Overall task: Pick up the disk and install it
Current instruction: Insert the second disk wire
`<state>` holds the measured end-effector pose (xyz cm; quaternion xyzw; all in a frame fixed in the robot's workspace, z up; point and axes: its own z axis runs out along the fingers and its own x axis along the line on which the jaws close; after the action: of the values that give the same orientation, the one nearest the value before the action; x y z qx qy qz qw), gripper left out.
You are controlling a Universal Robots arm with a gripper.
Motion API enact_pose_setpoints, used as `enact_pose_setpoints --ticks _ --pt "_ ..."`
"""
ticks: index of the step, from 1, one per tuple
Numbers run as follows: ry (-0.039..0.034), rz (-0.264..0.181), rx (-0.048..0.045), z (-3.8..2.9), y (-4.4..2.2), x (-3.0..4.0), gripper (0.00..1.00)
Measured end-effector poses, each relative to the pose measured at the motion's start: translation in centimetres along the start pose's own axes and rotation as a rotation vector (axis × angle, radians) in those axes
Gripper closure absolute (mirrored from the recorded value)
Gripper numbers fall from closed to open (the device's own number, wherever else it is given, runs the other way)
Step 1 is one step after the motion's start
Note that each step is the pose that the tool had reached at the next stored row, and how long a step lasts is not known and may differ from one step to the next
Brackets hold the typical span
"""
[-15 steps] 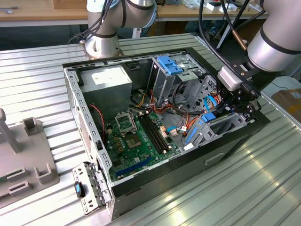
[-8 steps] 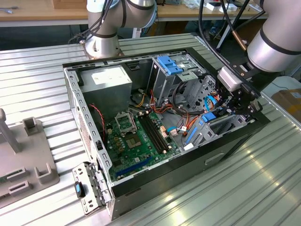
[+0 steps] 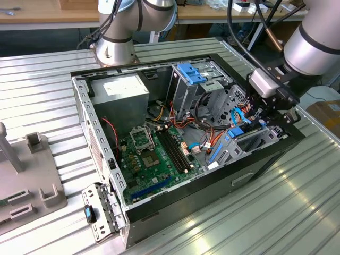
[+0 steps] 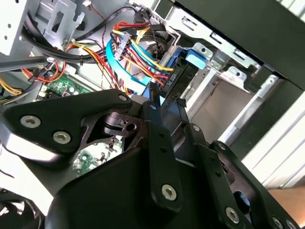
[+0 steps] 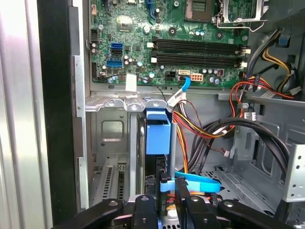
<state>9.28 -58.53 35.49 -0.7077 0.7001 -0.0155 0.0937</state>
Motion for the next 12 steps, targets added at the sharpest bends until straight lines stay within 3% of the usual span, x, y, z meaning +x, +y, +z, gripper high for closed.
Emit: enact_pose_setpoints --ticks 4,8,10,12 --pt "0.0001 0.000 0.0001 -1.71 -0.27 -0.19 0.71" --pt "-0.0002 0.000 0.0001 -1.77 -0.28 -0.20 0.71" --pt "0.0054 0.001 0.0001 -1.74 -0.27 -0.56 0.71" --pt "0.0063 0.003 0.0004 -1.69 -0.21 -1.13 0.71"
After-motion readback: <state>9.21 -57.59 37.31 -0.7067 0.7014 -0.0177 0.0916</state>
